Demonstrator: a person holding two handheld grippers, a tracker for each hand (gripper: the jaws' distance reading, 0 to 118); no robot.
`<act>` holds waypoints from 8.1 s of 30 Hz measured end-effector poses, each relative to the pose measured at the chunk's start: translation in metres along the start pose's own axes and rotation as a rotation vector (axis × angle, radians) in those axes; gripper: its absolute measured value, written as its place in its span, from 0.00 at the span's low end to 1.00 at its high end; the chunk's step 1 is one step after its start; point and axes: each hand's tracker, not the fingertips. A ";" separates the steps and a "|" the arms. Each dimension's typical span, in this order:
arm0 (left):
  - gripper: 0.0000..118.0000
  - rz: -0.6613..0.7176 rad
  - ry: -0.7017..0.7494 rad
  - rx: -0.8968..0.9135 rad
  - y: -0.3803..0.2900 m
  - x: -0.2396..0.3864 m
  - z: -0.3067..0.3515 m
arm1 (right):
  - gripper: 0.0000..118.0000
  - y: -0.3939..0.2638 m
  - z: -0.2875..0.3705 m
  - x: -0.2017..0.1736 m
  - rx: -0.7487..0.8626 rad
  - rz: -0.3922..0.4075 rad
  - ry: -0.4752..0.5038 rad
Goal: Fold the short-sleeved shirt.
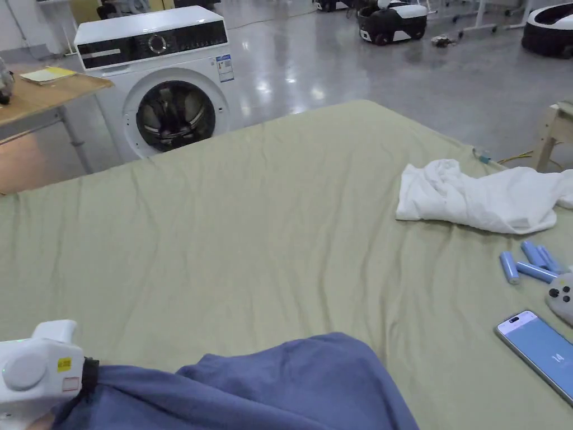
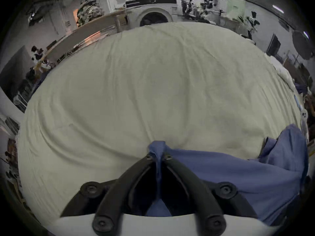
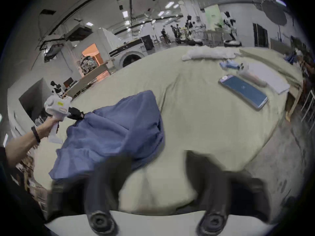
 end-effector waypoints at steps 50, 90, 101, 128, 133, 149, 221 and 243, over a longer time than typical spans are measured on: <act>0.00 0.252 0.090 1.063 0.033 -0.180 0.481 | 0.05 0.412 0.008 -0.292 0.518 0.481 0.297; 0.44 0.553 0.083 0.470 -0.371 -0.073 0.251 | 0.66 -0.006 -0.001 -0.034 -0.005 0.419 0.091; 0.60 0.295 0.140 0.898 -0.329 -0.027 0.364 | 0.66 0.050 0.061 -0.092 0.303 0.474 0.178; 0.49 0.574 0.053 0.273 -0.369 -0.077 0.208 | 0.00 0.039 0.044 -0.092 0.224 0.463 0.212; 0.08 0.620 -0.004 0.185 -0.369 -0.066 0.183 | 0.00 0.039 0.038 -0.080 0.187 0.412 0.195; 0.03 0.543 0.018 0.142 -0.360 -0.055 0.176 | 0.72 0.196 -0.169 -0.094 -0.249 0.503 0.120; 0.00 0.166 0.137 0.797 0.038 -0.191 0.317 | 0.02 0.445 -0.065 -0.221 0.493 0.359 0.073; 0.00 0.554 0.012 0.500 -0.403 -0.095 0.232 | 0.02 0.027 0.008 0.014 0.113 0.155 -0.025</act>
